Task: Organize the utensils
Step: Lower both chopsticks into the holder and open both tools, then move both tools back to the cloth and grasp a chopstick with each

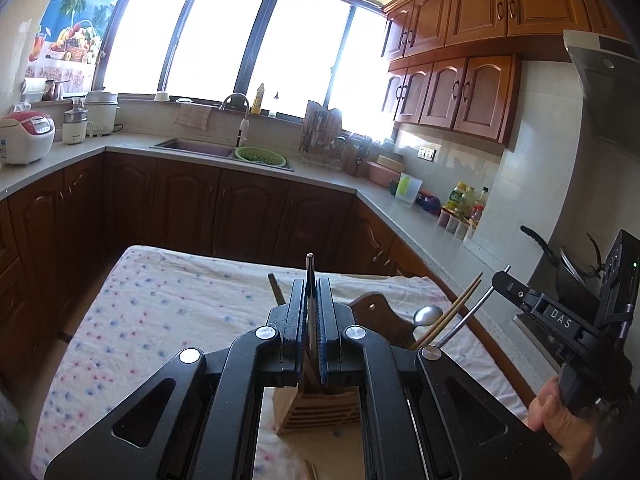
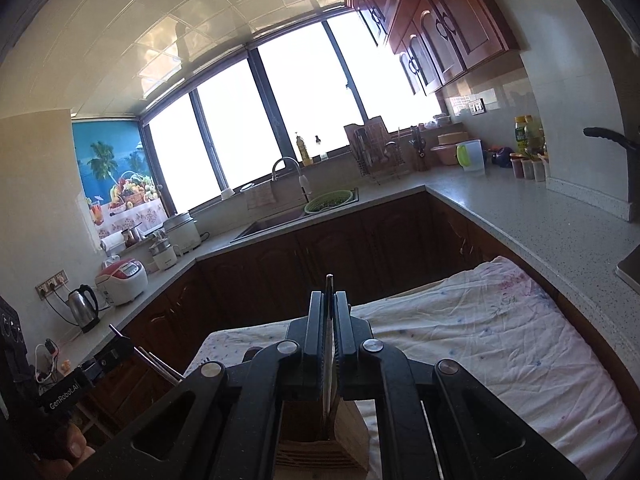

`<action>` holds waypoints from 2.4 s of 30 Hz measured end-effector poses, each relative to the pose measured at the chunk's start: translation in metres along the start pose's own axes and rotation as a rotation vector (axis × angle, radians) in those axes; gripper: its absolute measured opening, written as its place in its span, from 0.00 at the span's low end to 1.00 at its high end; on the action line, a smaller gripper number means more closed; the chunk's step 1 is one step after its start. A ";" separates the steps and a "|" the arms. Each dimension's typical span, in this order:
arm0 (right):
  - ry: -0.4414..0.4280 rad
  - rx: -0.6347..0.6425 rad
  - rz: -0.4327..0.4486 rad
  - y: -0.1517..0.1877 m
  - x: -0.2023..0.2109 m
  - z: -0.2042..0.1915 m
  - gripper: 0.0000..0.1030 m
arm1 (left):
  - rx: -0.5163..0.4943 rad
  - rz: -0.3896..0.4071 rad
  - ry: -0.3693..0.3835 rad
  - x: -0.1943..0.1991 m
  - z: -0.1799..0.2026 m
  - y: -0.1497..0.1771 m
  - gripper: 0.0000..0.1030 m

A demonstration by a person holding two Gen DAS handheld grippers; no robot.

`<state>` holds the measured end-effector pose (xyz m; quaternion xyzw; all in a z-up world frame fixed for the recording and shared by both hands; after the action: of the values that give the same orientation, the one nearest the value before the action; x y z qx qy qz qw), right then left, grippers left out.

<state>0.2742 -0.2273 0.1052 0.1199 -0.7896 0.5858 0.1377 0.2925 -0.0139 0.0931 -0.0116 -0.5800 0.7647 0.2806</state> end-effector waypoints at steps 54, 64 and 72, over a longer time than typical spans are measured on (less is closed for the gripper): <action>-0.001 -0.117 -0.064 0.073 0.085 0.047 0.99 | 0.135 -0.112 -0.009 0.073 0.000 0.090 0.84; 0.036 -0.136 -0.130 0.112 0.100 0.064 0.99 | 0.136 -0.194 -0.073 0.076 -0.007 0.128 0.84; 0.064 -0.107 -0.216 0.150 0.094 0.070 0.99 | 0.123 -0.288 -0.113 0.067 -0.011 0.155 0.84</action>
<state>0.1281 -0.2541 -0.0143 0.1779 -0.7975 0.5280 0.2315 0.1755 -0.0012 -0.0280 0.1320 -0.5424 0.7501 0.3546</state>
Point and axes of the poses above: each gripper's, at about its wrist camera, not at the fingertips, and x roughly against the way its jaws point, z to its right, y to its underside, the point moved 5 cm from there along -x, roughly the way its jaws point, and after that the axes turned 11 degrees about y, right-handed, at the moved point
